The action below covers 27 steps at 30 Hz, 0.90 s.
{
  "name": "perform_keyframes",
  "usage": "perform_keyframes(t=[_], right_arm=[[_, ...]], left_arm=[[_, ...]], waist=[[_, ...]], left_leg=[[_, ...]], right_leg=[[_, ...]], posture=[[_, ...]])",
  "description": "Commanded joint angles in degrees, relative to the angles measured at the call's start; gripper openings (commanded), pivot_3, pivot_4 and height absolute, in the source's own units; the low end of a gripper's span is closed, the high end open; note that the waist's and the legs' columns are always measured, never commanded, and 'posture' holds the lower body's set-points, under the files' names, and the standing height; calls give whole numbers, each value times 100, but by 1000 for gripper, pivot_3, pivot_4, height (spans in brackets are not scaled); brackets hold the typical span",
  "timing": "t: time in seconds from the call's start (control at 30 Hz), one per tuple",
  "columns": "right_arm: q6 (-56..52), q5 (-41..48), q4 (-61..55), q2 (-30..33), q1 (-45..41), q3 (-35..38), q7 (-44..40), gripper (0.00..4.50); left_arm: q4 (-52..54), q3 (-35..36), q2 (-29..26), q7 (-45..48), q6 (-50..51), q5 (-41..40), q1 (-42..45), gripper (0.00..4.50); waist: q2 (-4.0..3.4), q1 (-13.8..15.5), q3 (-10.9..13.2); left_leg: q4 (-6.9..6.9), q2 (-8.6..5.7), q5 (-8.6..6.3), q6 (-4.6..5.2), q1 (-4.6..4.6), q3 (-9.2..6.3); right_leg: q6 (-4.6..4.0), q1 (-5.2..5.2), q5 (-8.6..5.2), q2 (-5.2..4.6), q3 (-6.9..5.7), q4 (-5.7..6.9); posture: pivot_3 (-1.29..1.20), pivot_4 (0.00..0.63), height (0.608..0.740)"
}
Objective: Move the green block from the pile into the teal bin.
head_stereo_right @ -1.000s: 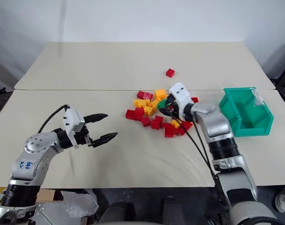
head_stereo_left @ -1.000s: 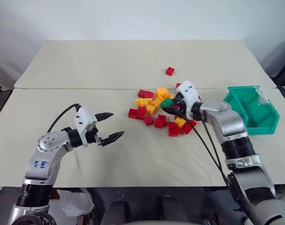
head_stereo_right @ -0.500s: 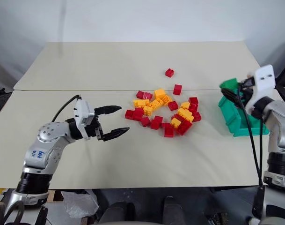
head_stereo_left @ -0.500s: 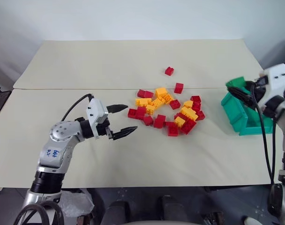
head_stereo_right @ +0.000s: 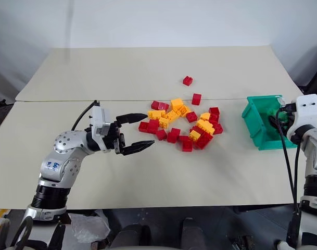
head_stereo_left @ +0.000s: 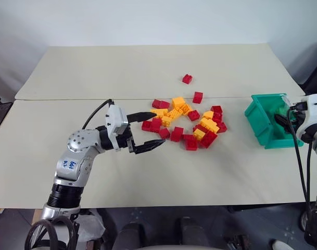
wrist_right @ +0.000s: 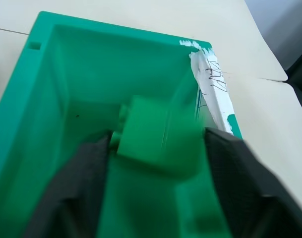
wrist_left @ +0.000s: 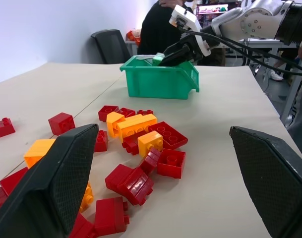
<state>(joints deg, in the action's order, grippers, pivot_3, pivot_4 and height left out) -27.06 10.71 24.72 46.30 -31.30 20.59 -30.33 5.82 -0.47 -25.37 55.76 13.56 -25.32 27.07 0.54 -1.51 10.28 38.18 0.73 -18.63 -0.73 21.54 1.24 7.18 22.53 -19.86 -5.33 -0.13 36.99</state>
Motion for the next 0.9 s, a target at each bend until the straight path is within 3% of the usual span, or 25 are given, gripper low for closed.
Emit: perform_keyframes(t=[0.03,0.17,0.27,0.37,0.6,0.9], right_arm=[[572,88,-29,303,-115,210,-185,4321],[1216,300,-52,355,-116,181,-794,4437],[1799,1162,-1115,131,329,59,-2339,4437],[2167,1644,-1684,-162,693,-91,-3149,4437],[2537,1736,-2073,-100,1400,-787,-4665,4437],[2664,1761,-2042,-176,2015,-667,-4543,4437]], left_arm=[[27,237,-126,-87,-147,-8,7,4500],[-76,481,-439,-107,-261,79,-120,4500],[-164,842,-948,25,-442,171,-540,4500],[-220,1075,-1307,86,-688,289,-1039,4500],[51,1520,-1656,-42,-959,419,-2065,4500],[637,1817,-1524,-532,-859,306,-2591,4500]], waist=[[0,1,0],[0,-6,0],[0,-39,0],[1,-29,1],[2,84,1],[2,124,1]], left_leg=[[0,0,0,0,0,1],[0,1,0,0,-1,4],[-8,7,0,0,-10,11],[-17,18,-2,-2,-20,14],[-2,3,-15,22,-19,7],[-5,4,-18,21,-22,8]], right_leg=[[1,0,0,0,1,0],[1,1,1,2,5,-2],[1,0,1,3,12,-10],[1,-1,1,3,15,-6],[11,-16,6,-31,20,-16],[10,-16,7,-35,27,-48]], posture=[[0,150,740],[0,150,740],[0,150,740],[0,150,740],[0,150,740],[0,150,740]])
